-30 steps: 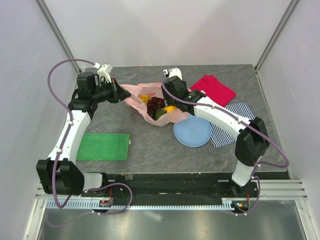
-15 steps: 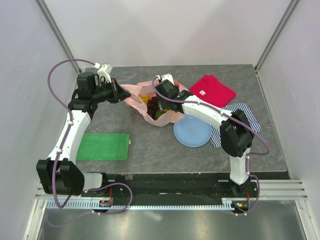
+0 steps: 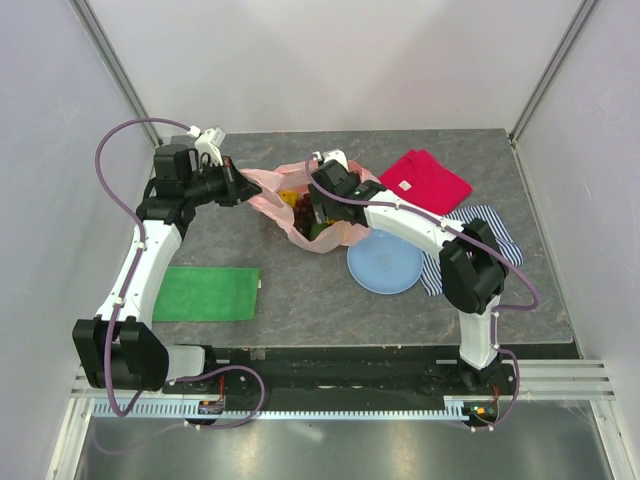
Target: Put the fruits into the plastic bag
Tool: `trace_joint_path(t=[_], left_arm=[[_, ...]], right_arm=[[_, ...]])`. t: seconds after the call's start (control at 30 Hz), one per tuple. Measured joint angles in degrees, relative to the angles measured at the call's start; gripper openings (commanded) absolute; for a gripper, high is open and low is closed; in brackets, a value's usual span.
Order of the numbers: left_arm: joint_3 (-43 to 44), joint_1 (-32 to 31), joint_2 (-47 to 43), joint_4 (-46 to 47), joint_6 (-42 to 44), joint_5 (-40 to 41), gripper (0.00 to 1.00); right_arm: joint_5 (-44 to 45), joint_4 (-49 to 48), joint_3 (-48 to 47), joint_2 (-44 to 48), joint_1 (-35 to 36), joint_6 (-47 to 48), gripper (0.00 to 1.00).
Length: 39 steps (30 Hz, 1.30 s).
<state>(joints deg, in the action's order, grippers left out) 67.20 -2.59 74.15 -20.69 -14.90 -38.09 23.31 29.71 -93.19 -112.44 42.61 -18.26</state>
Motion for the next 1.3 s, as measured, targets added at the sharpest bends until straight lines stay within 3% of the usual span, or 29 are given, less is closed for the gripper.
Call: trace_joint_path(t=[0.3, 0.57, 0.77, 1.1, 1.3], left_arm=[[0.00, 0.00, 0.00, 0.00, 0.00, 0.00, 0.02], [0.00, 0.00, 0.00, 0.00, 0.00, 0.00, 0.02], [0.00, 0.00, 0.00, 0.00, 0.00, -0.02, 0.02], [0.00, 0.00, 0.00, 0.00, 0.00, -0.02, 0.02], [0.00, 0.00, 0.00, 0.00, 0.00, -0.02, 0.02]], right_arm=[[-3.15, -0.85, 2.08, 1.86, 0.04, 0.02, 0.89], [-14.23, -10.47, 10.47, 15.52, 0.17, 0.46, 0.87], [-23.85, -15.65, 10.86, 26.36, 0.59, -3.06, 0.86], [-18.93, -10.38, 15.06, 41.18, 0.17, -7.52, 0.80], [-17.14, -6.08, 21.22, 41.59, -0.04, -10.27, 0.77]])
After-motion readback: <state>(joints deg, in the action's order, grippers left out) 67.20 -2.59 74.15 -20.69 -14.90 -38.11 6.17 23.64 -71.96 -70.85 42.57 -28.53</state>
